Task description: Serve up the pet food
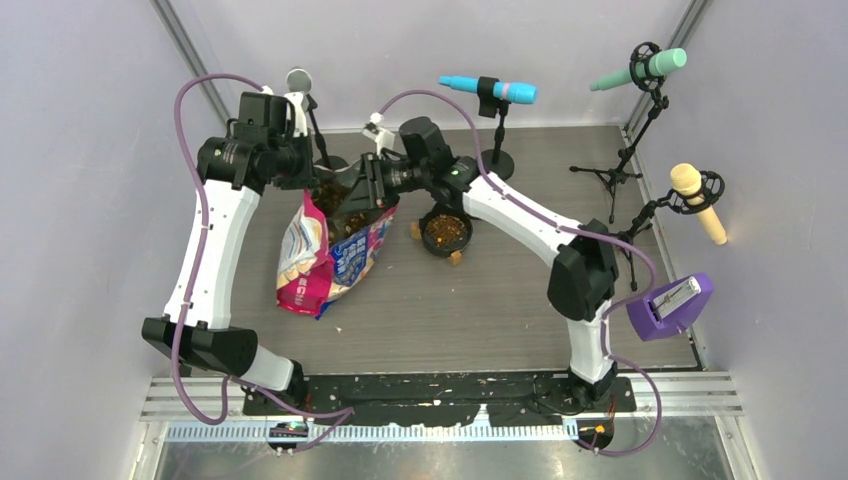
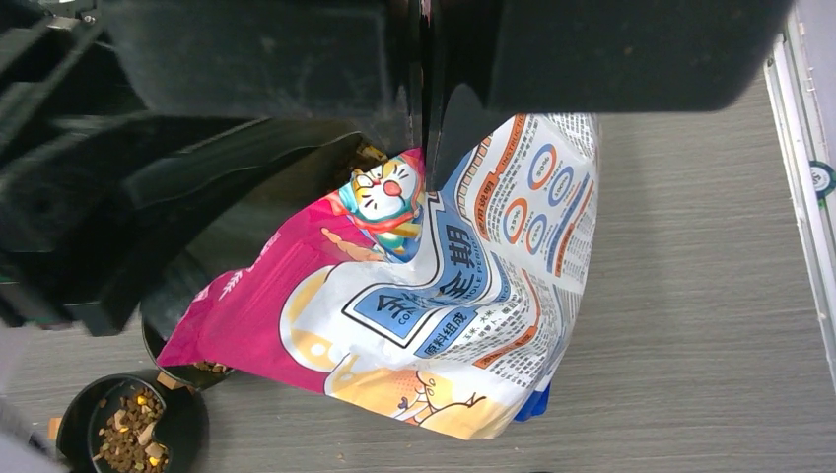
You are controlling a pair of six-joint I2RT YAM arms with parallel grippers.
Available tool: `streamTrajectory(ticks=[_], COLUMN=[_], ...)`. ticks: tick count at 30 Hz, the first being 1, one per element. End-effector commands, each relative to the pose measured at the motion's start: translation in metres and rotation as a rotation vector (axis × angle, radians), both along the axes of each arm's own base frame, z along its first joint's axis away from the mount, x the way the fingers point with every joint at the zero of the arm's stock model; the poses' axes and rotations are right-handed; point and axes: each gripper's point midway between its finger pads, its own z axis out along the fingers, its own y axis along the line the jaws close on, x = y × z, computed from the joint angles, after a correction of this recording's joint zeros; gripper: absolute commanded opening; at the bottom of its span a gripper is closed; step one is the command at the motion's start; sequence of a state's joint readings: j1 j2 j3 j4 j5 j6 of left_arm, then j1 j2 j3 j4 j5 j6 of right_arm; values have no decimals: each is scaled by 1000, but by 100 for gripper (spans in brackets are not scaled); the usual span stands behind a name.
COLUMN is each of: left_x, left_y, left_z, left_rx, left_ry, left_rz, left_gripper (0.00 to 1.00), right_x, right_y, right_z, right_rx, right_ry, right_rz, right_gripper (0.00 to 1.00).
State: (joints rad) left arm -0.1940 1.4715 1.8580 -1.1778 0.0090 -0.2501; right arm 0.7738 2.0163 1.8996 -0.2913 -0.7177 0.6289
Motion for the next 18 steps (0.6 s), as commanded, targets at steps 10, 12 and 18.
streamTrajectory(ticks=[10,12,18], left_x=[0,0,0], left_y=[1,1,2], left_z=[39,39,40], left_rx=[-52,-53,-53], left_ry=[-142,-141,-145], left_rz=[-1,0,3], left_gripper=[0,0,0], right_x=[3,7,16], right_y=[-67,-73,-88], right_z=[121,123,123], right_rx=[269,270,265], right_ry=[-102,-110,-106], right_rz=[-153,-174,-226], right_gripper=[5,5,5])
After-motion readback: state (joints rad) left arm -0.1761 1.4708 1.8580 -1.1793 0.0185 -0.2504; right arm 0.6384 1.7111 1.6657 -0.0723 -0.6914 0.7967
